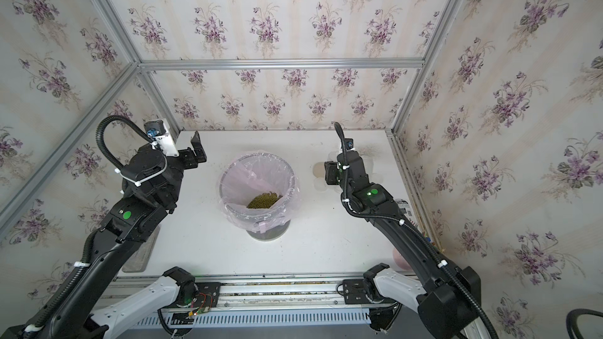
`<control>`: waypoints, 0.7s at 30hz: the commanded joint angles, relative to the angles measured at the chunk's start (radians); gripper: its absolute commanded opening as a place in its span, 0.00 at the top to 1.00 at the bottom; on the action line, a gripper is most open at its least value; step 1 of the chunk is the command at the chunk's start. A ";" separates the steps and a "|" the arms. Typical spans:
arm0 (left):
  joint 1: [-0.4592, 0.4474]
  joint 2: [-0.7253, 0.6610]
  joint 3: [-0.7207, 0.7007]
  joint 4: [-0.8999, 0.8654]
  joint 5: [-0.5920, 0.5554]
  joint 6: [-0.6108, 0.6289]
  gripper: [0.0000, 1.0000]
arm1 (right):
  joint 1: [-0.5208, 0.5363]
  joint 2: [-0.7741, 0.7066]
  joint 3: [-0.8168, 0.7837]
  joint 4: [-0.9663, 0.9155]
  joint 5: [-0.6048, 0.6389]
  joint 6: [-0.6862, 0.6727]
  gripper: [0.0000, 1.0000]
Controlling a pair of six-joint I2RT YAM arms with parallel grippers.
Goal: Empty moldy mung beans from jars
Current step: Place the jar at the center of the board.
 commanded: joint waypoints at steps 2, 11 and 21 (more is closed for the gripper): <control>0.005 0.003 -0.007 0.032 -0.023 -0.024 0.00 | -0.002 0.063 0.059 -0.154 -0.072 0.022 0.57; 0.014 0.005 -0.025 0.038 -0.026 -0.028 0.00 | -0.078 0.117 0.073 -0.268 -0.109 0.056 0.57; 0.020 -0.002 -0.050 0.055 -0.033 -0.020 0.00 | -0.173 0.196 0.046 -0.290 -0.246 0.088 0.58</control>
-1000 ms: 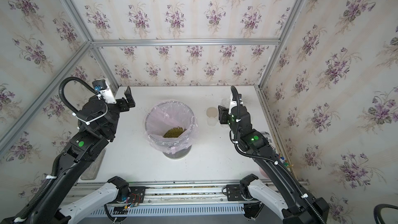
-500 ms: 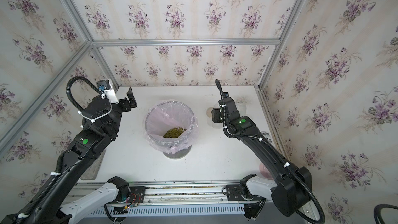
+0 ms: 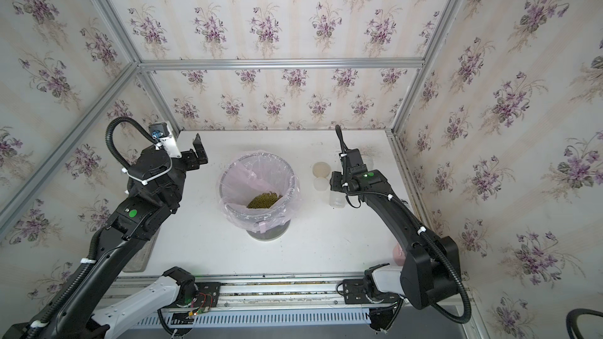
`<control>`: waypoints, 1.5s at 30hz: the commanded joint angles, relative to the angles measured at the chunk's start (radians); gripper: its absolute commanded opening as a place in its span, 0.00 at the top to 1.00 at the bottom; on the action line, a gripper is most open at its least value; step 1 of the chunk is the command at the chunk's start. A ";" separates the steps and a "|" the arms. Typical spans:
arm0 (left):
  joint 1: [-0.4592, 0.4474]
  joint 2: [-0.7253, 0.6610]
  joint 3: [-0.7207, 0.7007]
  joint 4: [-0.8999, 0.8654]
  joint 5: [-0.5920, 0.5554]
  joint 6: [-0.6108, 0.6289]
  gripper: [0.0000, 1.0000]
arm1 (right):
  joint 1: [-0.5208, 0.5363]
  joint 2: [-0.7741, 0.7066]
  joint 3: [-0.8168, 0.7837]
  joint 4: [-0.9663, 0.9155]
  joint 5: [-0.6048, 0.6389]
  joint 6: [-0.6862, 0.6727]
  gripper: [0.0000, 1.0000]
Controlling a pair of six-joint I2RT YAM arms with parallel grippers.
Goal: Empty moldy mung beans from jars
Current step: Place the jar at the center of the board.
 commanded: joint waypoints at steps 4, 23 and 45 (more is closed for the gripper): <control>0.004 -0.009 -0.008 0.045 -0.024 -0.006 0.00 | -0.044 0.007 -0.009 -0.026 -0.068 0.028 0.58; 0.013 -0.013 -0.037 0.067 -0.026 0.006 0.00 | -0.102 0.000 -0.064 -0.042 -0.064 0.026 0.58; 0.013 -0.036 -0.061 0.071 -0.024 -0.002 0.00 | -0.286 -0.115 -0.321 0.221 -0.314 0.424 0.59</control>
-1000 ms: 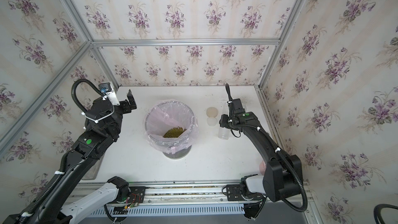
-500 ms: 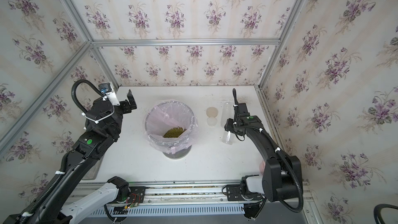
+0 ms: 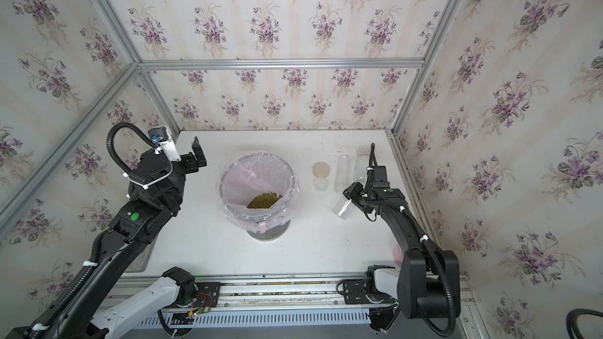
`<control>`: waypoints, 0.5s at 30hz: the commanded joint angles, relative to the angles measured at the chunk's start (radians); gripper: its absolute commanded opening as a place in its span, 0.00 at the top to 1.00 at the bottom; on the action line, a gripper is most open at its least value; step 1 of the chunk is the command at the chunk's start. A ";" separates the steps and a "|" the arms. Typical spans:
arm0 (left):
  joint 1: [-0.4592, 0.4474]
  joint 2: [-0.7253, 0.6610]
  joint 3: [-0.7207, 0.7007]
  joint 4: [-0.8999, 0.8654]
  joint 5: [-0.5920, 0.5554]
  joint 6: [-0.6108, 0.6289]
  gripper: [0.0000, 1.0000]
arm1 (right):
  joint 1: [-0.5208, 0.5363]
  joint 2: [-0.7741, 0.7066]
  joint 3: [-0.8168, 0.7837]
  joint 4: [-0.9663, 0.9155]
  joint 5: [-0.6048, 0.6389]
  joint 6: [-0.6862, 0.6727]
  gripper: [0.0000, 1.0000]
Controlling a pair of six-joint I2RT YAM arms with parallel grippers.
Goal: Empty moldy mung beans from jars
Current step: Place the jar at the center of the board.
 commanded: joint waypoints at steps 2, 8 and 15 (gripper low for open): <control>0.001 -0.013 -0.009 0.033 -0.012 -0.011 0.00 | -0.002 -0.019 -0.045 0.081 -0.026 0.169 0.59; 0.002 -0.025 -0.015 0.036 -0.010 -0.011 0.00 | -0.010 -0.102 -0.154 0.117 -0.001 0.330 0.59; 0.002 -0.036 -0.021 0.036 0.006 -0.021 0.00 | -0.019 -0.166 -0.247 0.163 0.008 0.504 0.59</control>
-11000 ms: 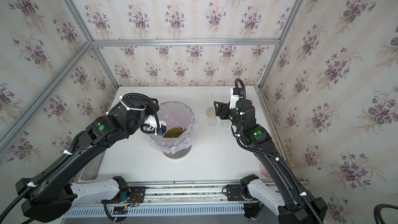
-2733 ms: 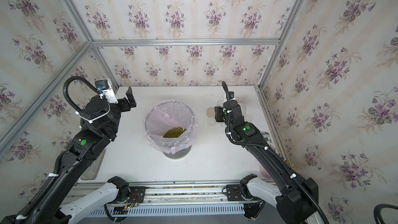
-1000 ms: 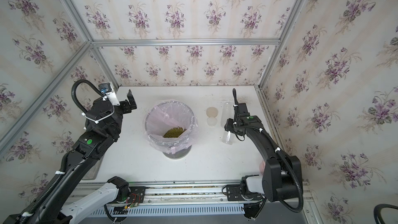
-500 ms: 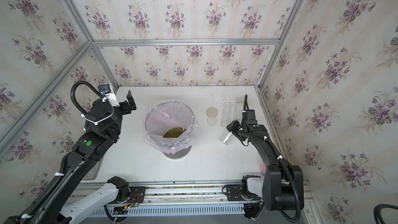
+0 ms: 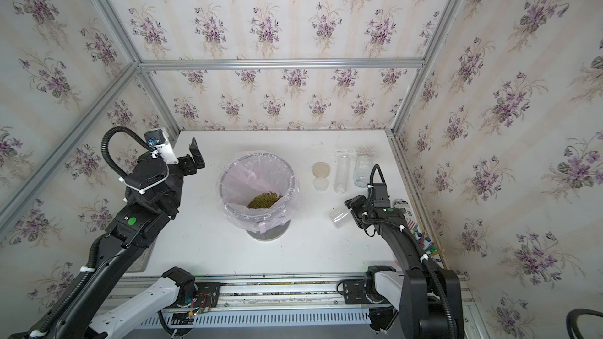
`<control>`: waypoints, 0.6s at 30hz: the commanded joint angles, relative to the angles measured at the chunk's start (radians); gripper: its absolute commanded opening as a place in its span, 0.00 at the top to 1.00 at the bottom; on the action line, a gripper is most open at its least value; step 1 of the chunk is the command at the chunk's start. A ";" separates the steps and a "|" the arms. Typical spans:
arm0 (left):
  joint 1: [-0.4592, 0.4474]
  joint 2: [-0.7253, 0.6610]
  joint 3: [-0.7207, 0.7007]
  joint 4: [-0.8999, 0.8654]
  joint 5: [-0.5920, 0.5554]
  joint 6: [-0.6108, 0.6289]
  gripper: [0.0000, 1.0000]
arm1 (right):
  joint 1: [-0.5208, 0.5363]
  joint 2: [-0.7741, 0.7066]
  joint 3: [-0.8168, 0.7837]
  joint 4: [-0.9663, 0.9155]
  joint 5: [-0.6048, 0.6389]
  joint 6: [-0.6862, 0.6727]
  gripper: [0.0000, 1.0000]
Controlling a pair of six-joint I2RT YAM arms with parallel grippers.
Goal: Empty moldy mung beans from jars
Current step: Place the jar at the center of the board.
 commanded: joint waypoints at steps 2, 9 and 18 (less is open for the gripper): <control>0.001 -0.005 -0.003 0.029 0.011 -0.021 0.00 | -0.007 -0.024 -0.030 0.060 0.015 0.164 0.59; 0.001 -0.023 -0.008 0.029 0.018 -0.026 0.00 | -0.015 0.009 -0.078 0.164 -0.003 0.303 0.58; 0.002 -0.028 -0.011 0.029 0.025 -0.027 0.00 | -0.015 0.071 -0.105 0.285 -0.001 0.391 0.57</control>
